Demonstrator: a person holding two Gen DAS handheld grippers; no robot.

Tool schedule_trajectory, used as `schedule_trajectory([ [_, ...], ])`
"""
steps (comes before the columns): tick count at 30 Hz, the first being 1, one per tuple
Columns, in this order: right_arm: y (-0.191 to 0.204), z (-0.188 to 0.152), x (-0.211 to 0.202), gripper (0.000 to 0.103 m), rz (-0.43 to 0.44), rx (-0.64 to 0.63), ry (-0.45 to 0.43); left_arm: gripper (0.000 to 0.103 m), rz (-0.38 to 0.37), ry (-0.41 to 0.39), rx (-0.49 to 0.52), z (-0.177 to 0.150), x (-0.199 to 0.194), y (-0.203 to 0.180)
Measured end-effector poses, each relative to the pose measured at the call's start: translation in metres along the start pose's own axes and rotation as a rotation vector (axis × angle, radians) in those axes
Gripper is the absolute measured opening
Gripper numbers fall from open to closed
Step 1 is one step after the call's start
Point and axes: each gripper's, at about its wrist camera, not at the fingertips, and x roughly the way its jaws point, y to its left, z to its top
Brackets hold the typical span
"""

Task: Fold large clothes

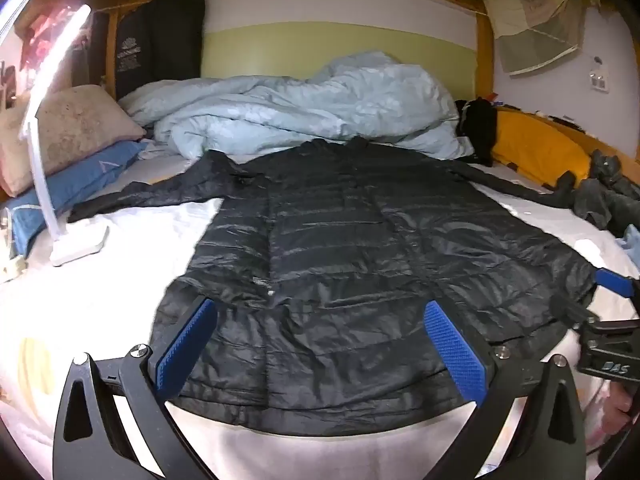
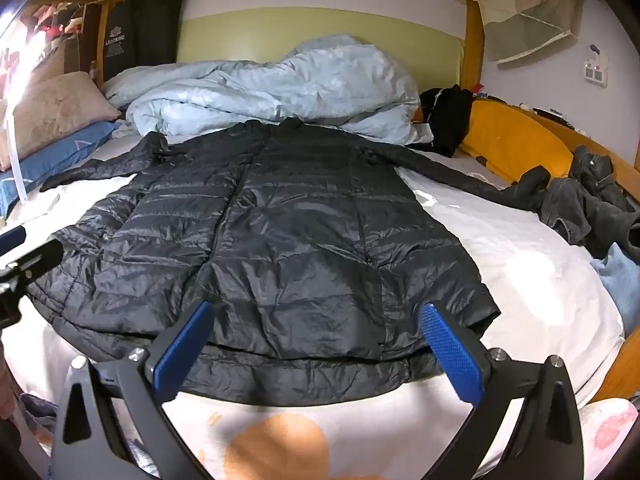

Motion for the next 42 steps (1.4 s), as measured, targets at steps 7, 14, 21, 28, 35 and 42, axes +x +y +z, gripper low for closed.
schedule_trajectory([
  [7,0.0,-0.001,0.002,0.103,-0.004,0.0,0.01,0.103,-0.009,-0.013,-0.042,0.004,-0.005,0.009],
  [14,-0.001,0.0,0.005,0.103,-0.023,0.004,0.01,0.103,-0.01,-0.028,-0.02,0.004,-0.009,0.004],
  [21,0.002,-0.001,0.004,0.103,-0.038,-0.012,0.002,0.103,-0.013,-0.019,-0.025,0.007,-0.015,0.006],
  [28,0.001,-0.001,0.006,0.103,-0.041,-0.008,0.007,0.103,-0.005,0.008,-0.031,0.009,-0.009,0.009],
  [35,-0.003,-0.001,0.004,0.103,-0.035,0.003,0.003,0.103,0.023,-0.046,-0.002,0.006,-0.008,0.005],
  [42,-0.006,0.0,0.001,0.103,-0.033,0.013,-0.003,0.103,0.047,-0.102,0.058,0.005,-0.015,-0.003],
])
